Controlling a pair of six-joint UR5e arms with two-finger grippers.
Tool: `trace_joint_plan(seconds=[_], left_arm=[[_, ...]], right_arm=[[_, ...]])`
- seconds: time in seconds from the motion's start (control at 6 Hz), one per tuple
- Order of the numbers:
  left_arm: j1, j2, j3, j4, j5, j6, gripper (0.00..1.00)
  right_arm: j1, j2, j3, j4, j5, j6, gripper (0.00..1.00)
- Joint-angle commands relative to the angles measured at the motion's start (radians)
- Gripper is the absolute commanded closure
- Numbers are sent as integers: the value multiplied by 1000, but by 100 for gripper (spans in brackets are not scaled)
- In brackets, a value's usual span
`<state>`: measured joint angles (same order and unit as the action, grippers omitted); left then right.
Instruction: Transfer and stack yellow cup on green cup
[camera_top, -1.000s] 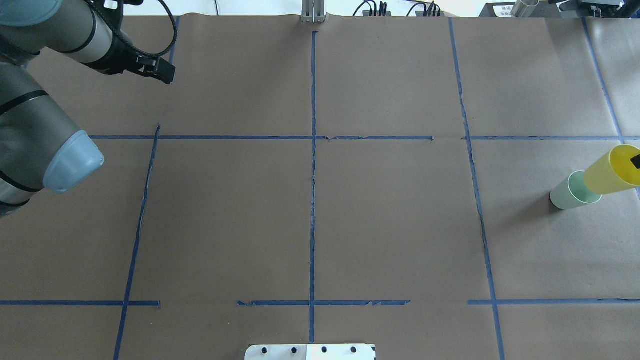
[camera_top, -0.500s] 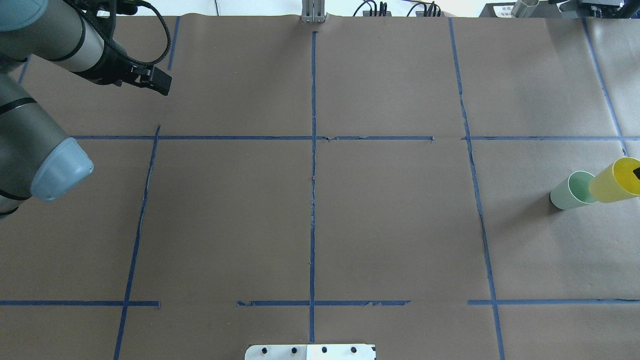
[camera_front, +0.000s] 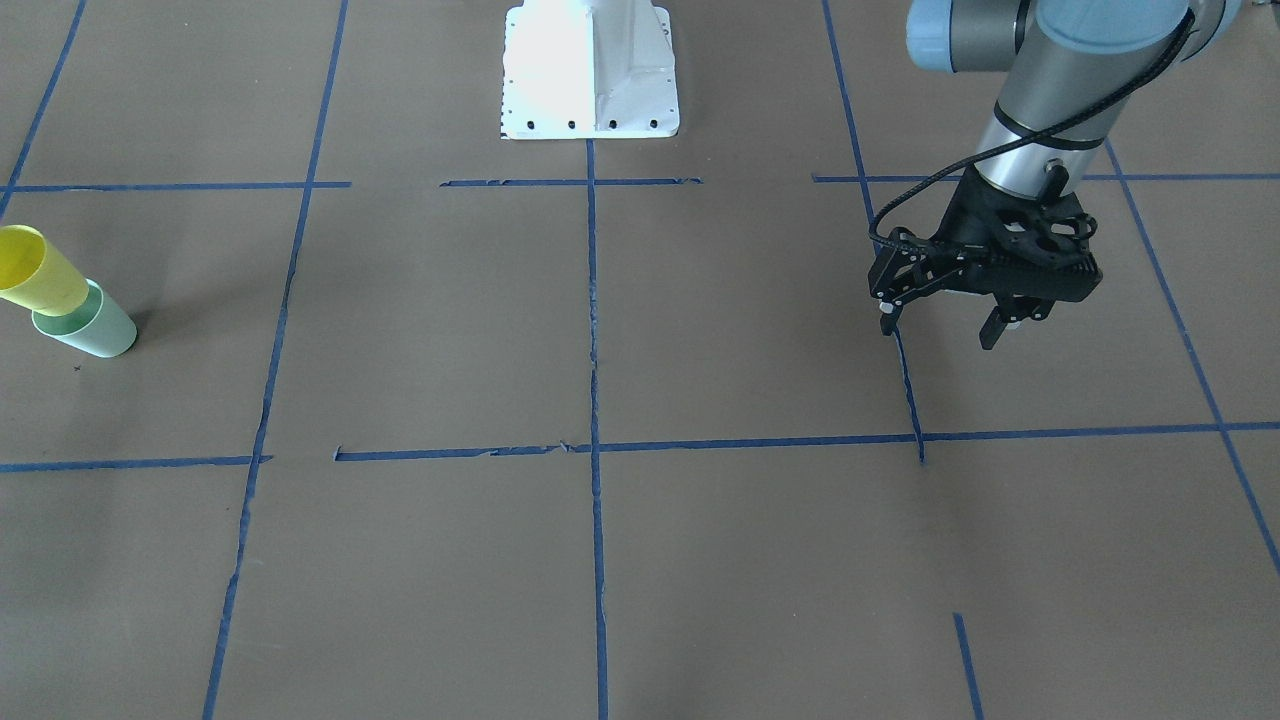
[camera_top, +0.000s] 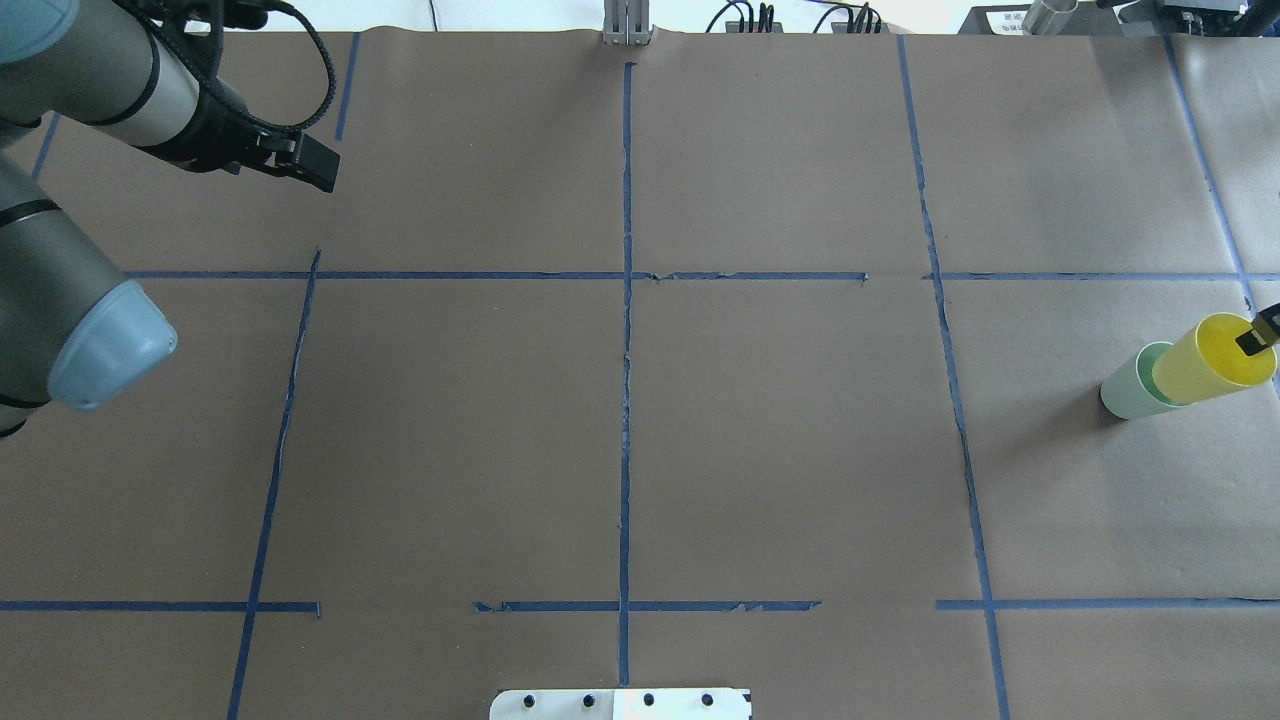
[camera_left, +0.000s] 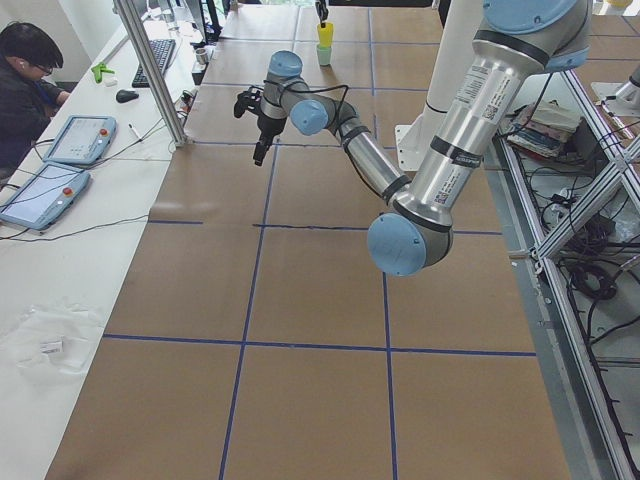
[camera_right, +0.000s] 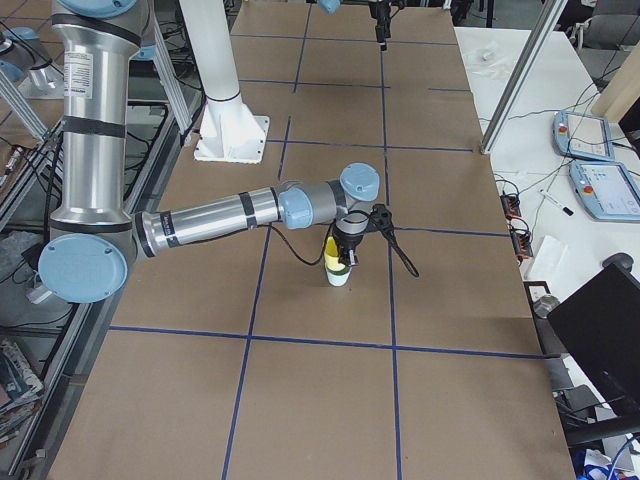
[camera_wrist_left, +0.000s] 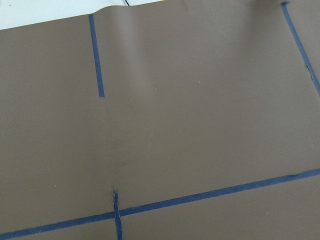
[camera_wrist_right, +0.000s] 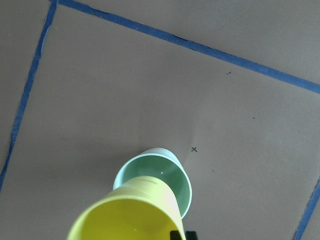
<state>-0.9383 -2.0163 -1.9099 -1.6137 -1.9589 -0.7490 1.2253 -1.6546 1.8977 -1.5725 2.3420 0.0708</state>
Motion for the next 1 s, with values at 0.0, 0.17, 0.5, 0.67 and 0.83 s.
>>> trace_joint_plan(seconds=[0.0, 0.17, 0.5, 0.67, 0.83], left_arm=[[0, 2, -9, 0, 0, -1, 0], [0, 2, -11, 0, 0, -1, 0], [1, 2, -11, 0, 0, -1, 0], [1, 1, -11, 0, 0, -1, 0], [1, 1, -11, 0, 0, -1, 0]], right_arm=[[-12, 3, -8, 0, -4, -2, 100], [-15, 18, -11, 0, -12, -2, 100], [-15, 38, -31, 0, -16, -2, 100], [-15, 36, -34, 0, -30, -2, 100], [-15, 35, -34, 0, -32, -2, 100]])
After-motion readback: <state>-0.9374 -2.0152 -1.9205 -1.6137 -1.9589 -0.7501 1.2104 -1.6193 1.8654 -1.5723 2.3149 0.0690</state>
